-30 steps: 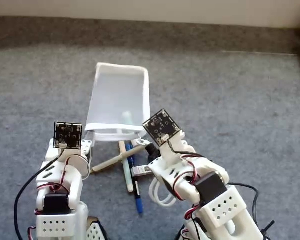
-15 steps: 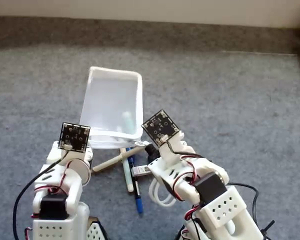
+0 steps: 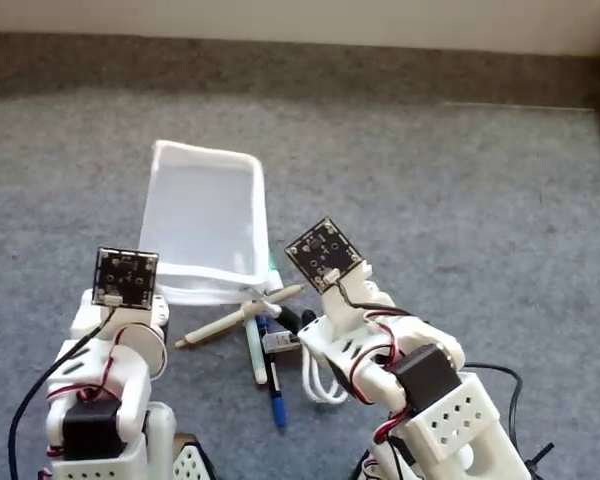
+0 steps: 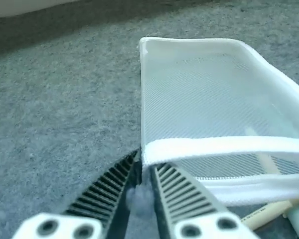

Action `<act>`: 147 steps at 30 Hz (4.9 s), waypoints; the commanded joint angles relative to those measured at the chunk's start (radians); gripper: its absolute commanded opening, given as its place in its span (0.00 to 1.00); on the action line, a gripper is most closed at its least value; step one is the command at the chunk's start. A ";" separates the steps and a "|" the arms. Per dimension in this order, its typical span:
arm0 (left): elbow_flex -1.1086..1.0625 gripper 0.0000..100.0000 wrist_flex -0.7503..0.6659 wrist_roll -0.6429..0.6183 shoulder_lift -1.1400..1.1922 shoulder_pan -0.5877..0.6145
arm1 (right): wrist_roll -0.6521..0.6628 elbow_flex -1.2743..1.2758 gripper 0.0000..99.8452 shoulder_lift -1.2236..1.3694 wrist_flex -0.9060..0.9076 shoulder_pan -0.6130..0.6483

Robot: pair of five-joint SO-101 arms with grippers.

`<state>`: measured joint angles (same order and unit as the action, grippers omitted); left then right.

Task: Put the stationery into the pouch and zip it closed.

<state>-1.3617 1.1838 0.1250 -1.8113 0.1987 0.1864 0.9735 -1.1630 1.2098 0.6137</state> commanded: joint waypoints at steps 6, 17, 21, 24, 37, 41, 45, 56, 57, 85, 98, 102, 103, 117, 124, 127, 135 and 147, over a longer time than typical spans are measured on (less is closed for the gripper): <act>0.237 0.01 0.130 -0.020 -0.008 0.036 | 0.005 -0.064 0.20 -0.022 0.004 0.001; 0.398 0.01 0.158 -0.048 0.143 0.036 | 0.002 -0.062 0.20 -0.019 -0.061 -0.099; 0.513 0.01 0.184 -0.064 0.312 0.036 | -0.055 -0.062 0.20 -0.019 -0.061 -0.101; 0.608 0.01 0.224 -0.095 0.384 0.036 | -0.055 -0.062 0.20 -0.019 -0.061 -0.101; 0.842 0.01 0.331 -0.098 0.585 0.035 | -0.058 -0.061 0.20 -0.019 -0.061 -0.101; 0.881 0.01 0.348 -0.100 0.665 0.036 | -0.058 -0.062 0.20 -0.019 -0.061 -0.101; 0.923 0.01 0.379 -0.124 0.699 0.036 | -0.058 -0.062 0.20 -0.016 -0.087 -0.101; 0.937 0.01 0.385 -0.126 0.708 0.127 | -0.058 -0.116 0.20 0.257 -0.153 -0.101; 0.937 0.01 0.385 -0.123 0.708 0.148 | -0.058 -0.130 0.20 0.280 -0.163 -0.101; 0.881 0.01 0.391 -0.121 0.700 0.286 | -0.199 -0.831 0.20 1.216 -0.237 0.070; 0.880 0.01 0.393 -0.121 0.699 0.286 | -0.193 -1.020 0.20 1.484 -0.237 0.027; 0.880 0.01 0.393 -0.121 0.699 0.286 | -0.193 -1.050 0.19 1.560 -0.236 0.025; 0.878 0.01 0.393 -0.121 0.699 0.286 | -0.193 -1.056 0.19 1.572 -0.232 0.025; 0.878 0.01 0.394 -0.121 0.699 0.286 | -0.140 -1.061 0.10 1.595 -0.229 -0.015; 0.878 0.01 0.394 -0.121 0.699 0.286 | -0.138 -1.061 0.06 1.592 -0.228 -0.085; 0.878 0.01 0.394 -0.121 0.699 0.286 | -0.137 -1.066 0.05 1.593 -0.183 -0.102; 0.878 0.01 0.394 -0.121 0.699 0.286 | -0.135 -1.101 0.17 1.595 -0.137 -0.110; 0.863 0.01 0.393 -0.120 0.699 0.283 | -0.137 -1.248 0.17 1.730 -0.137 -0.110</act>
<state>-0.4994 1.5750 0.0100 -1.1055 0.4733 0.0407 -0.1880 0.5570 1.0625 0.5232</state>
